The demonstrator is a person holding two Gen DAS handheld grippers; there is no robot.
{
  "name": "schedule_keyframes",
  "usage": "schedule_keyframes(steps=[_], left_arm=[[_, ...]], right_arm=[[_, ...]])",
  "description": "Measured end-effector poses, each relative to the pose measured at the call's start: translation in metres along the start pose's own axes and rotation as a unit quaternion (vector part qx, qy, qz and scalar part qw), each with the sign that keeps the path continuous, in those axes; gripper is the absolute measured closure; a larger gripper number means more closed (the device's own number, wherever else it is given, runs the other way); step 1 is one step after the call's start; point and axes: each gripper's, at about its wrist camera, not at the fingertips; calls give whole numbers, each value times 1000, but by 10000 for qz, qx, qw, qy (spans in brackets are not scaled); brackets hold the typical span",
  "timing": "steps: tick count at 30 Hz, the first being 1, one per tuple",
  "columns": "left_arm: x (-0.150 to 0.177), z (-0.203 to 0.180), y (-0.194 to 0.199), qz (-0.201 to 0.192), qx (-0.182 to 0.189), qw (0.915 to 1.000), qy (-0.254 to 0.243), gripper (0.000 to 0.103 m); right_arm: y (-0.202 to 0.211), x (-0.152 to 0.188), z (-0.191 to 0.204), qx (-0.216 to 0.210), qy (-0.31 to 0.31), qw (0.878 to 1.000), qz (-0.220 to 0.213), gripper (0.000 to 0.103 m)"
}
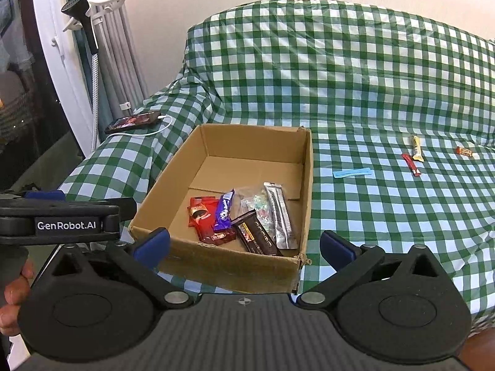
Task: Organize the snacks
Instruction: 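Lift both grippers from the box and move toward the remaining snacks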
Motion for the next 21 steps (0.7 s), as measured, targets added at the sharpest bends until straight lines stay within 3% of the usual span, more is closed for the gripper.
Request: schedule_keyframes(steps=[12, 21], left_arm=[[-21, -36, 3, -69, 141, 9992, -366, 0], [-59, -111, -26, 324, 453, 9945, -889, 0]], right_arm=[[5, 4, -31, 73, -539, 9983, -198, 0], [0, 22, -123, 428, -1580, 9861, -294, 0]])
Point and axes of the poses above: each gripper's, at about its wrist camera, not at the fingertips, and y roughly against the way its jaws point, z to its left, x to its underside, and after that the axes turned 14 degrees about z, right-handed
